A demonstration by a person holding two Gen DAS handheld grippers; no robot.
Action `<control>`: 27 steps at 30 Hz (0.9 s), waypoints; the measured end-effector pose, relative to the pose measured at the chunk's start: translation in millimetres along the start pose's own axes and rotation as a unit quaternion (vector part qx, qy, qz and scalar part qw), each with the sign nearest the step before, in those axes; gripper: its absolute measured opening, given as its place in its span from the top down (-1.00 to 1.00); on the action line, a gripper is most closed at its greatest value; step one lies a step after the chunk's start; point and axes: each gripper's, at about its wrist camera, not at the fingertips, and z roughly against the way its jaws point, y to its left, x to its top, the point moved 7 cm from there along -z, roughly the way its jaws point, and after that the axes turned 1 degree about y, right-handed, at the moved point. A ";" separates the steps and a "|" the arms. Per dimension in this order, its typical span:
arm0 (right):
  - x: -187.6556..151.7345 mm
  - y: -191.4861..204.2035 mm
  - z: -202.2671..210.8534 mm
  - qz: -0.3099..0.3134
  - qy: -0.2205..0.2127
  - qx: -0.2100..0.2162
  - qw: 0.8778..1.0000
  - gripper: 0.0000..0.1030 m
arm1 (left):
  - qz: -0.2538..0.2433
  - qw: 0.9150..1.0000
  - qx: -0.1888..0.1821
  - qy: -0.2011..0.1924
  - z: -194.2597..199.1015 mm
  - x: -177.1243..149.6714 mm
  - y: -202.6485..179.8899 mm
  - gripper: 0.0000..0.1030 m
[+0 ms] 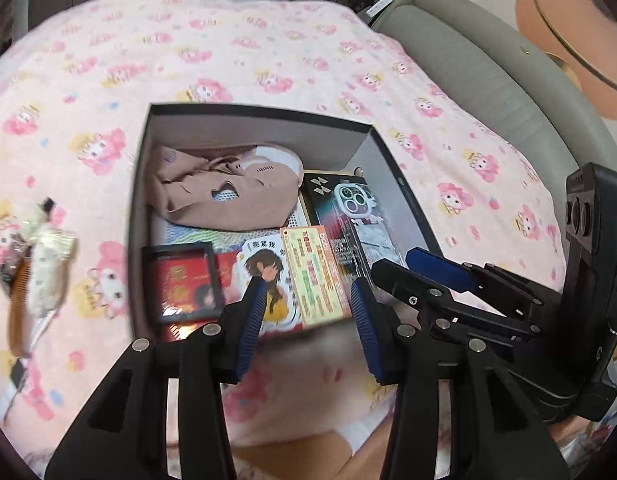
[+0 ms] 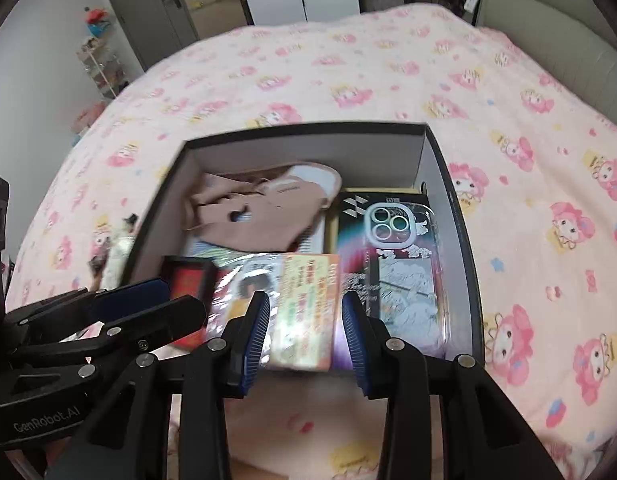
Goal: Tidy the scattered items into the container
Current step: 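Move the right gripper back toward the comb and white watch, then grasp the white smartwatch strap with the right gripper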
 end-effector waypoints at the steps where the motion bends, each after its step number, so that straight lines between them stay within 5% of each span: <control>1: -2.5 3.5 9.2 0.003 -0.004 0.001 1.000 0.35 | -0.003 1.000 0.000 -0.004 8.2 -3.5 -1.6 0.14; 17: -20.2 105.5 67.1 0.065 -0.043 0.048 0.996 0.35 | 0.010 0.997 0.040 -0.063 120.5 -43.1 37.6 0.14; 22: -18.8 159.5 56.2 0.112 -0.029 0.078 0.990 0.35 | 0.057 0.993 0.067 -0.080 147.9 -59.2 86.5 0.15; 27: -22.0 238.3 17.5 0.180 0.036 0.151 0.971 0.35 | 0.149 0.980 0.091 -0.095 167.6 -88.3 161.4 0.15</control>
